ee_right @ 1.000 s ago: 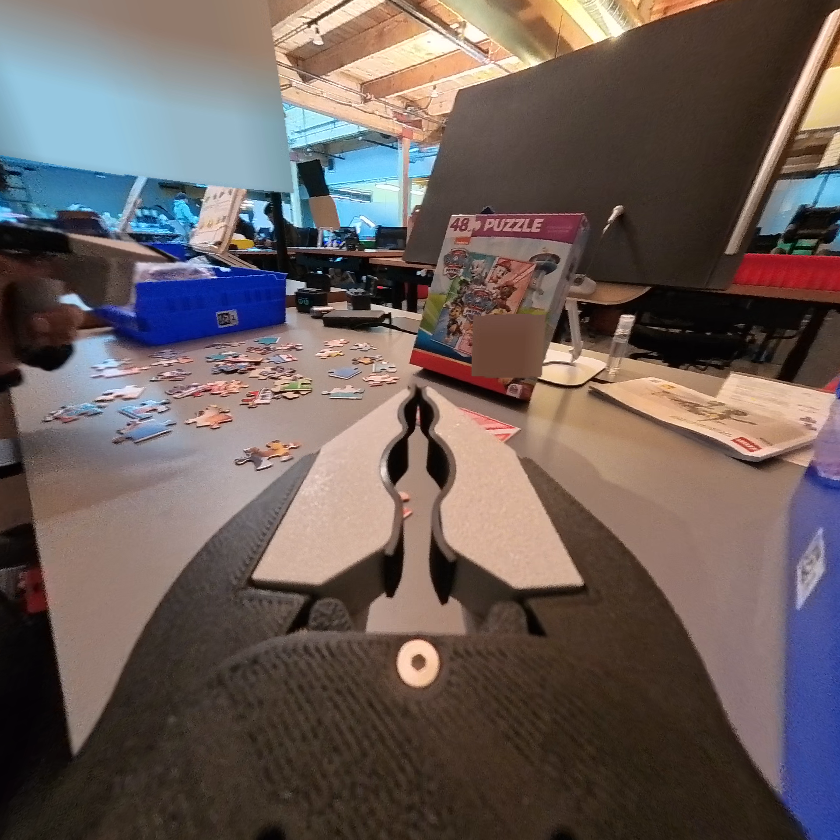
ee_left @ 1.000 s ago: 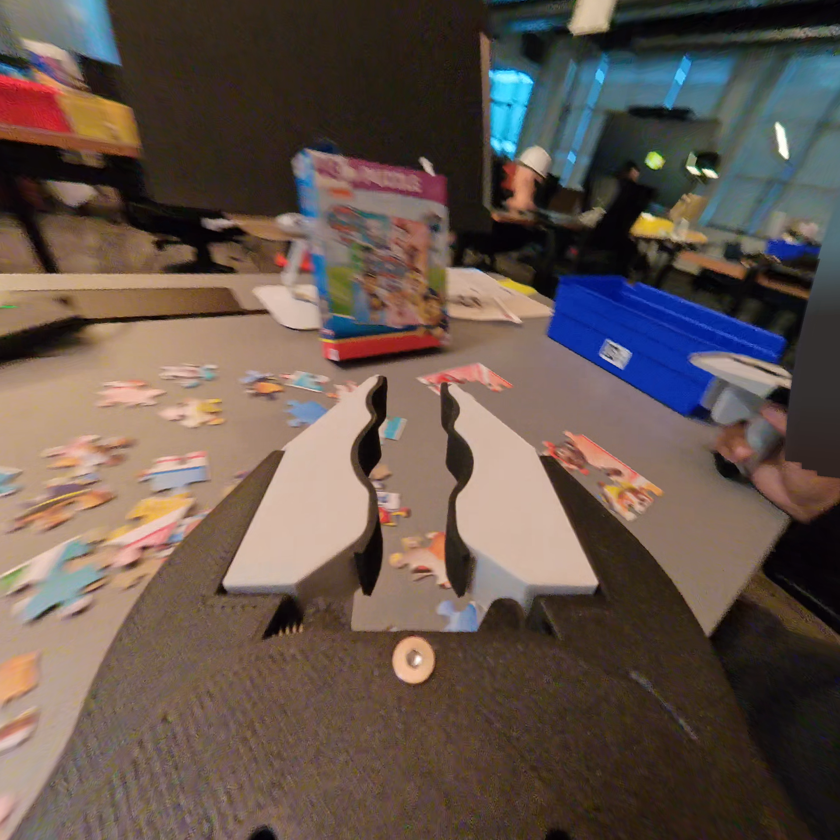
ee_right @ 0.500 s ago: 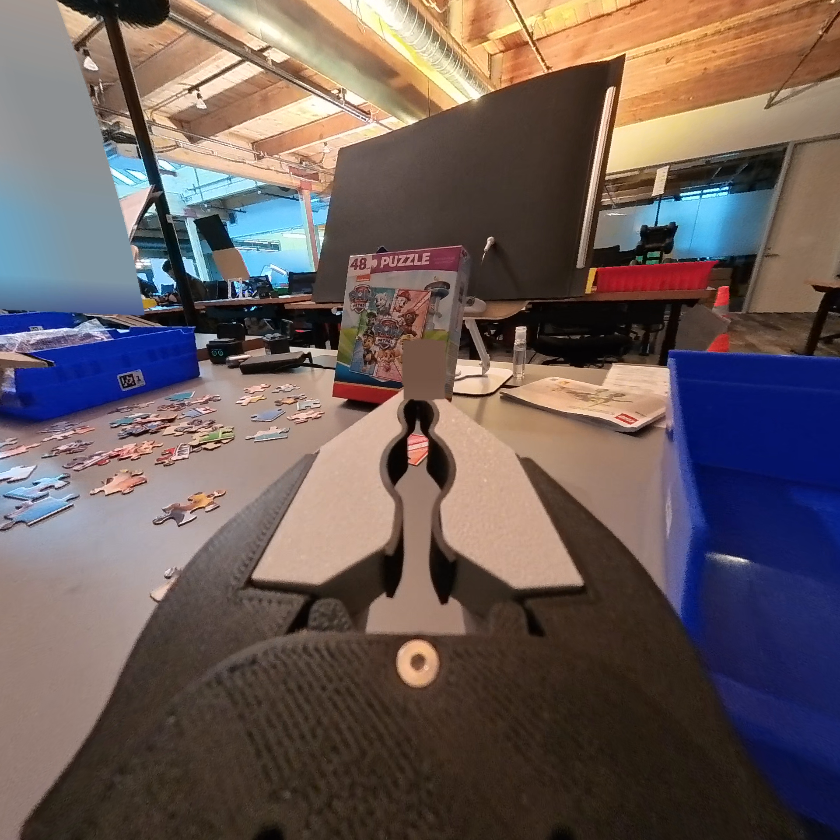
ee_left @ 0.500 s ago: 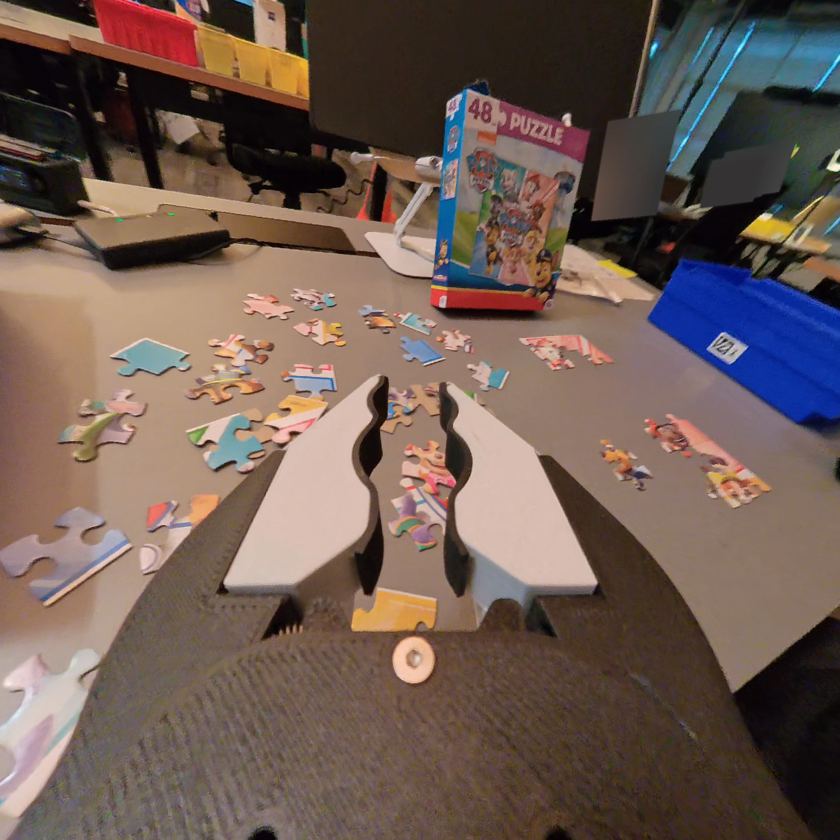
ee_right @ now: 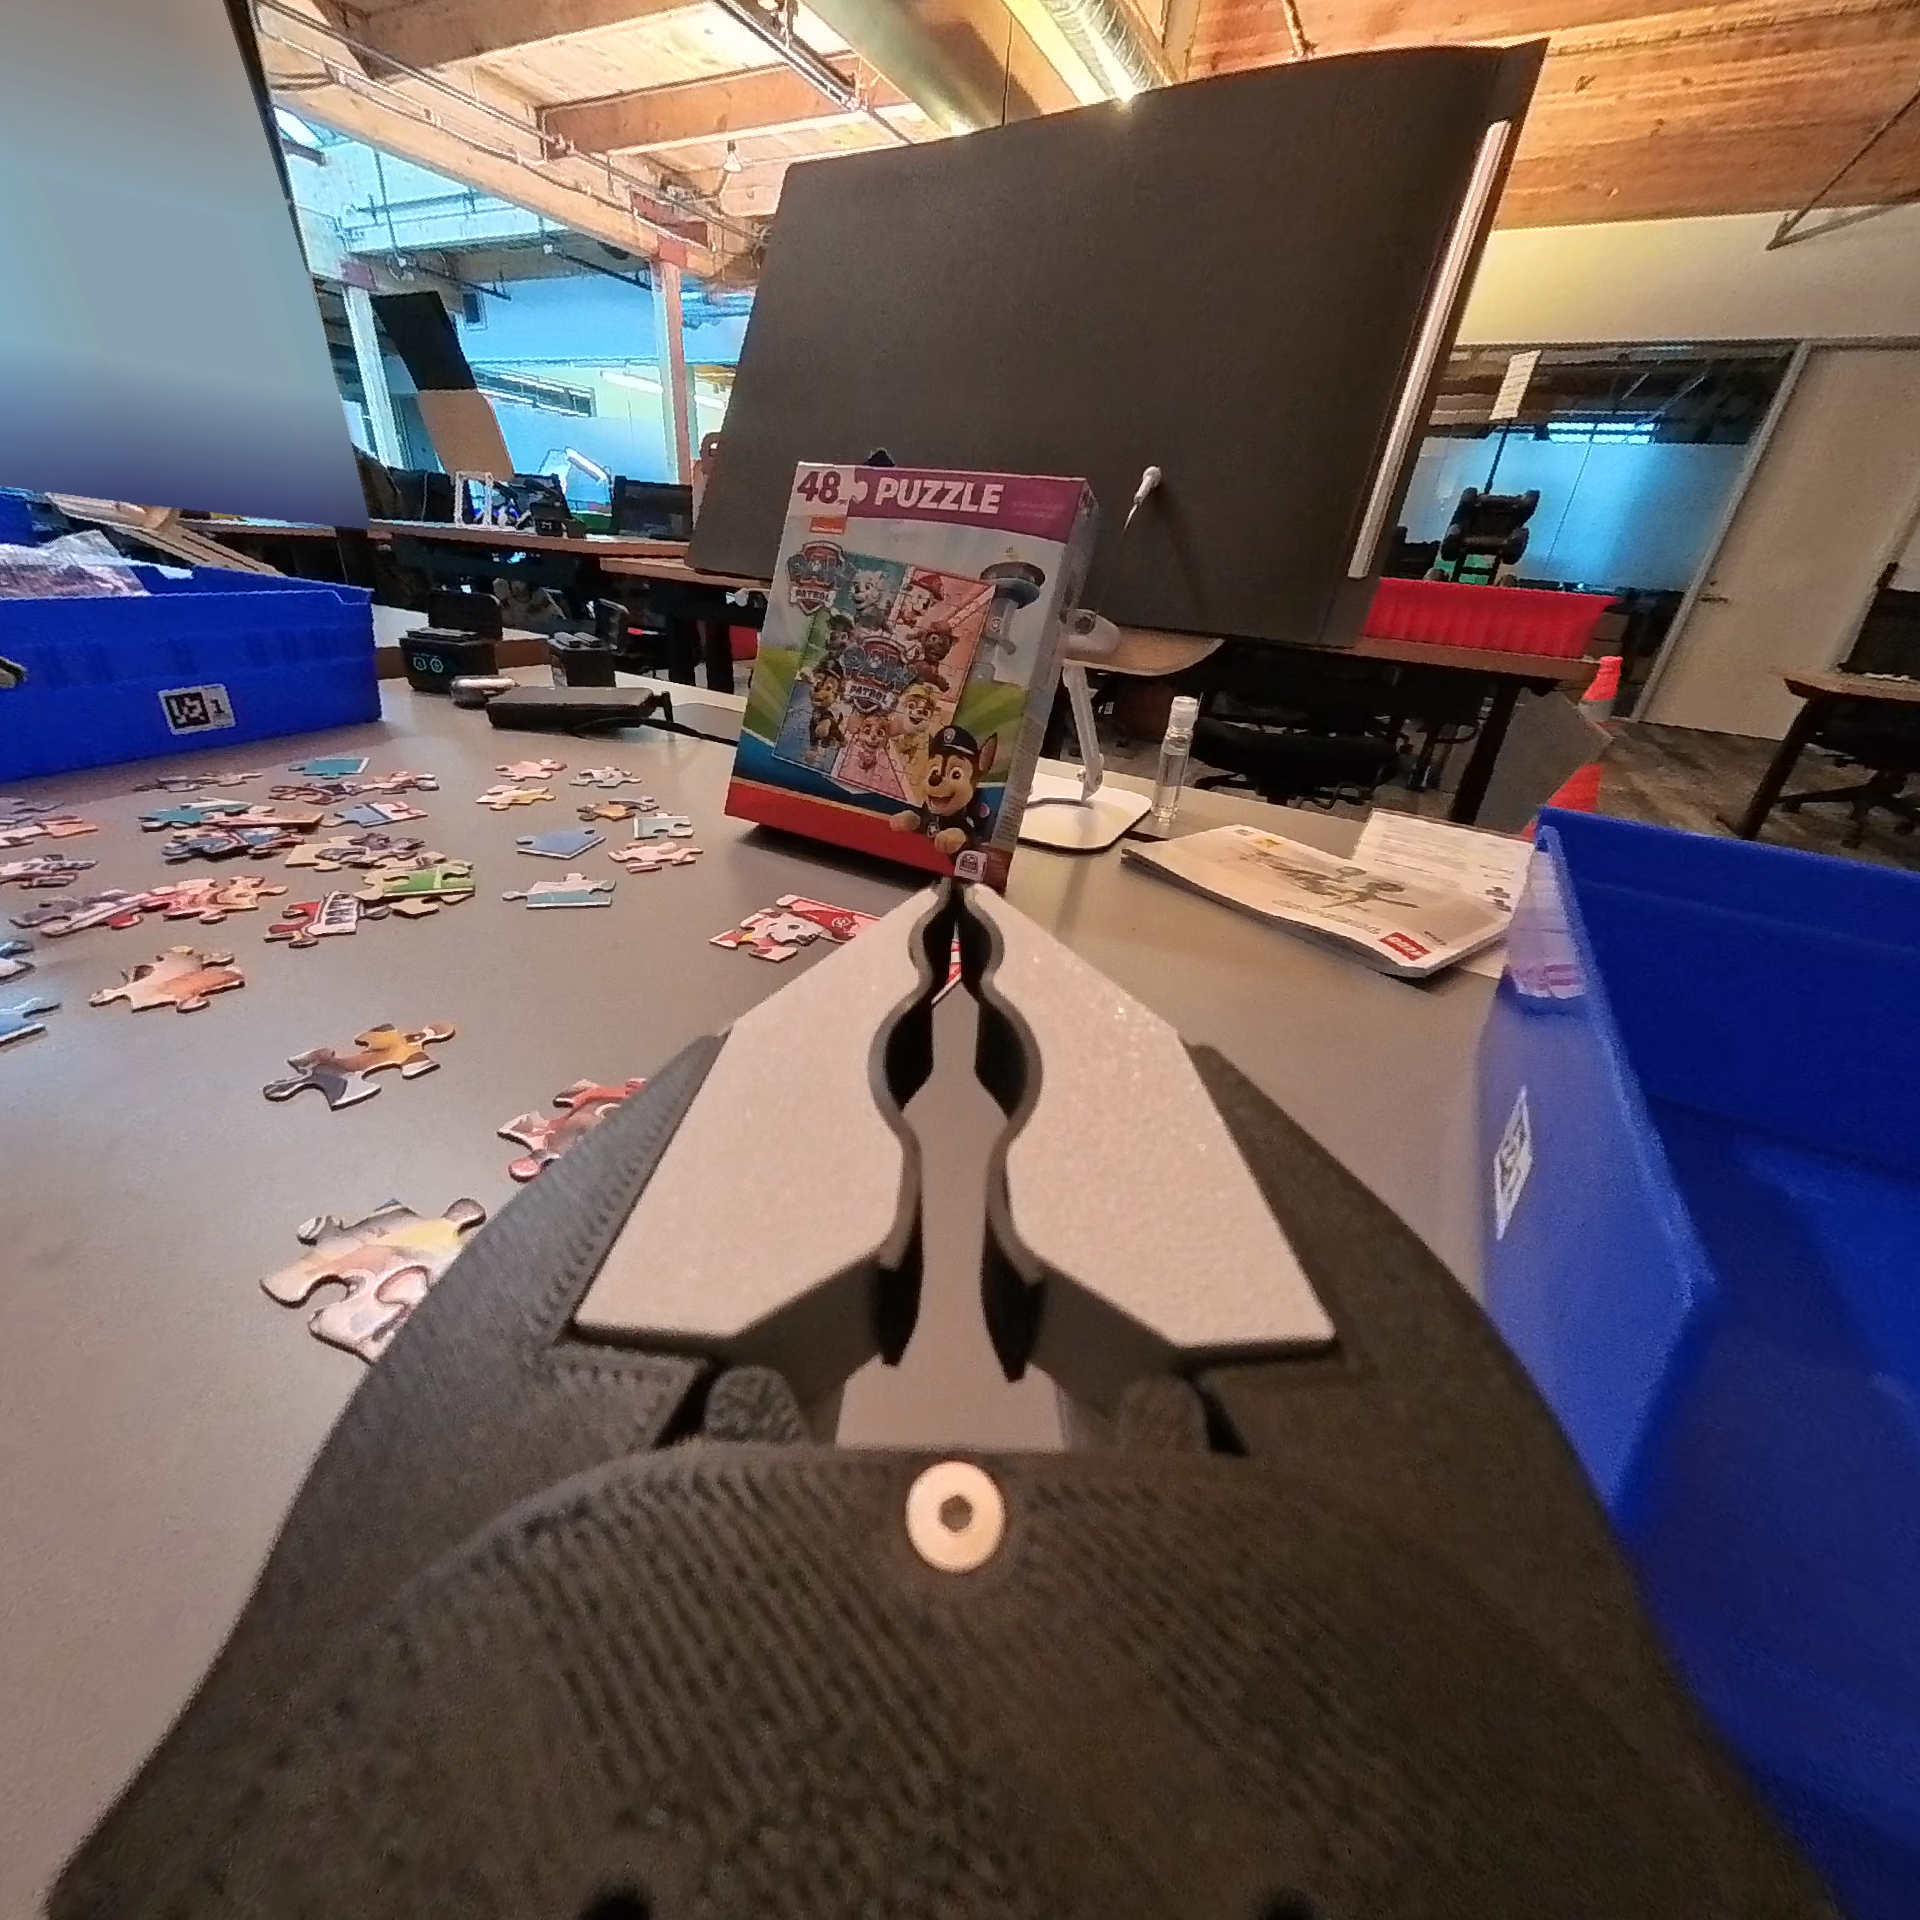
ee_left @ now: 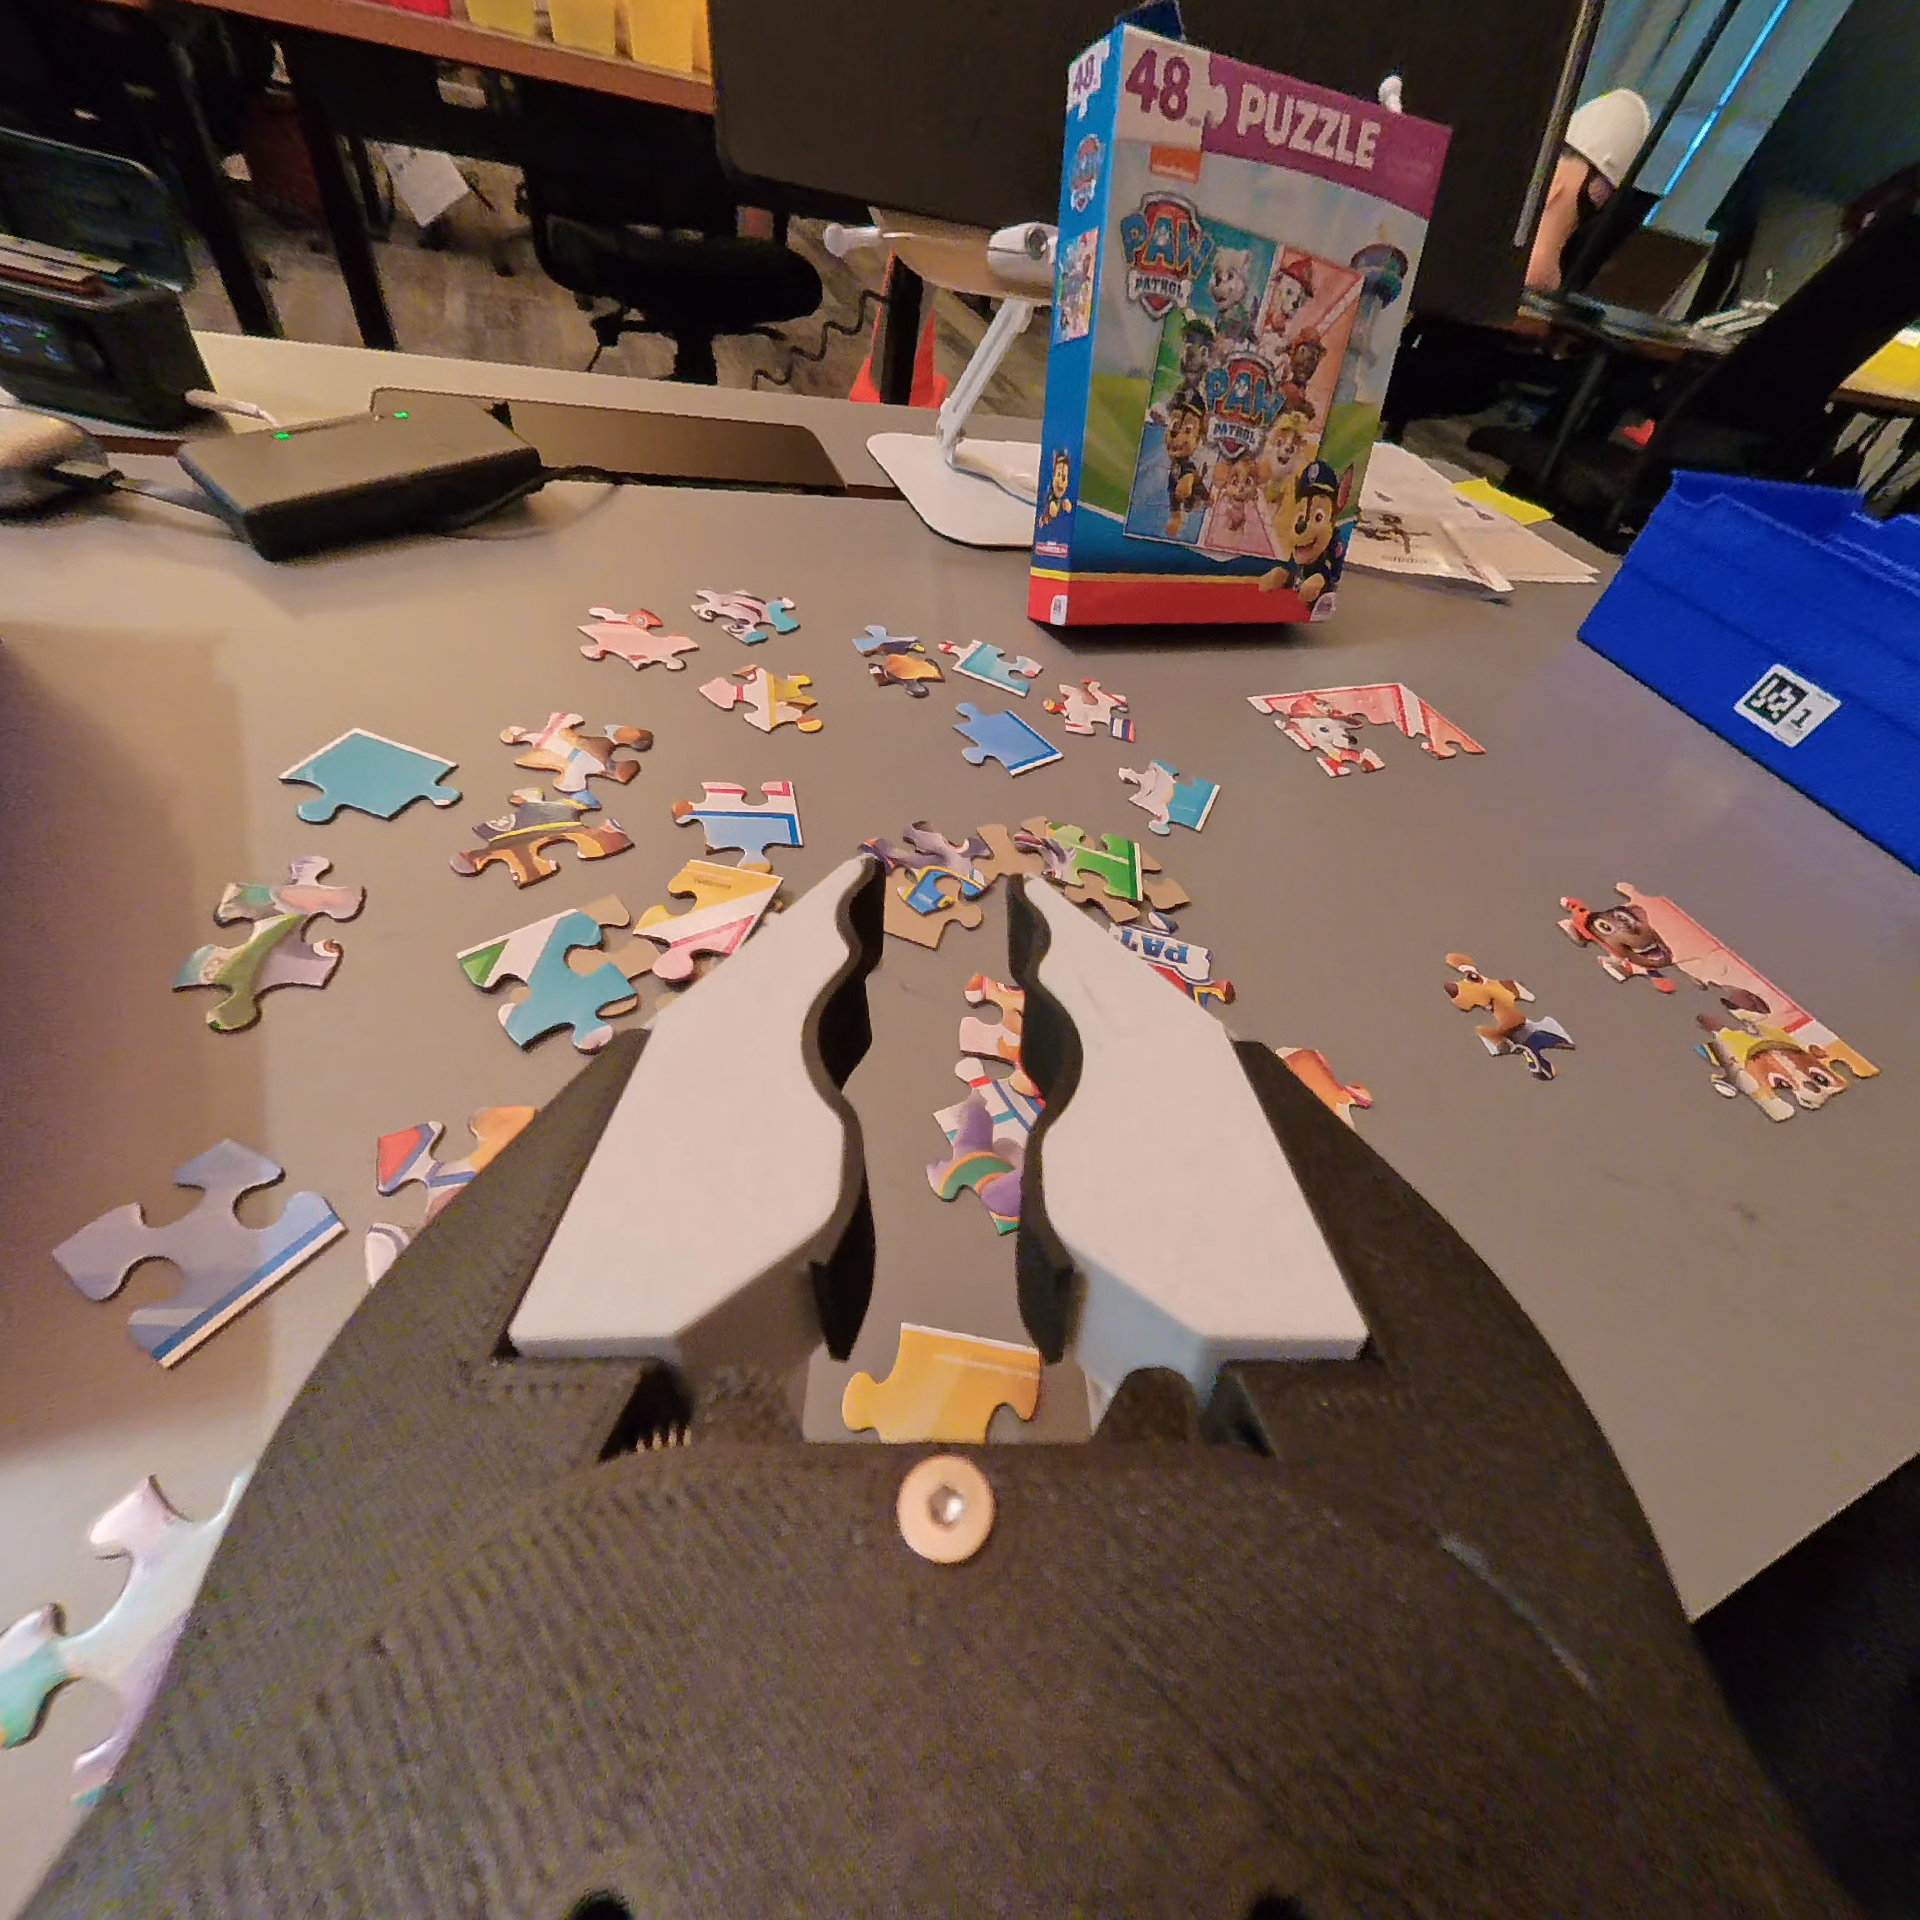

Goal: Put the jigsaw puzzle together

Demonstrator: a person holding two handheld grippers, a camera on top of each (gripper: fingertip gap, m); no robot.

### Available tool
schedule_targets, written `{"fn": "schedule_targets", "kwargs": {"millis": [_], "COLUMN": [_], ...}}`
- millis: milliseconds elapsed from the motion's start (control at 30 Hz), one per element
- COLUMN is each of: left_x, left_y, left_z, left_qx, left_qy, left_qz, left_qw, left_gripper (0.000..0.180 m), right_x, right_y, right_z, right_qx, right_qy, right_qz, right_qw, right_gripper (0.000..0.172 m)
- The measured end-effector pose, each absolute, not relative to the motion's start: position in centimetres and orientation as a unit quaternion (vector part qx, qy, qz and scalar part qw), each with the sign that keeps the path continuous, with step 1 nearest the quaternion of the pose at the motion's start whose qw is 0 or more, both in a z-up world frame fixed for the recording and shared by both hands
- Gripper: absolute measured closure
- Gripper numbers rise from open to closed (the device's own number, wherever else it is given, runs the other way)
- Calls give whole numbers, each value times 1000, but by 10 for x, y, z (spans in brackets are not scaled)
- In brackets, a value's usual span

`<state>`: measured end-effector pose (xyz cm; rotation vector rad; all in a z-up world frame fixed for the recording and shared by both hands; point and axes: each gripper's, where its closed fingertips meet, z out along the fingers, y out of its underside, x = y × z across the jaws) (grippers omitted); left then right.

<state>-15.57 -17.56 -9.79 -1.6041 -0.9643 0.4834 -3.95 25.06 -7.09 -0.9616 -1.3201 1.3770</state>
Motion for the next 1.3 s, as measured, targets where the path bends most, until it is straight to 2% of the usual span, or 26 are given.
{"fn": "schedule_targets", "kwargs": {"millis": [800,1067,1200,1300], "left_x": [-159,-163,-166,-164], "left_y": [-174,-201,-223,-217], "left_z": [-106,-100,-93,-94], "left_qx": [-692,-676,-670,-673], "left_qy": [-418,-445,-457,-453], "left_qz": [216,238,307,288], "left_qw": [547,537,499,509], "left_gripper": [158,157,158,158], "right_x": [-36,-37,-37,-37], "right_y": [256,256,256,256], "right_z": [-66,-67,-67,-67], "right_qx": [-398,-398,-398,-398], "right_qy": [-523,-525,-526,-526], "right_qz": [584,581,580,579], "right_qw": [478,477,478,478], "right_gripper": [172,172,172,172]}}
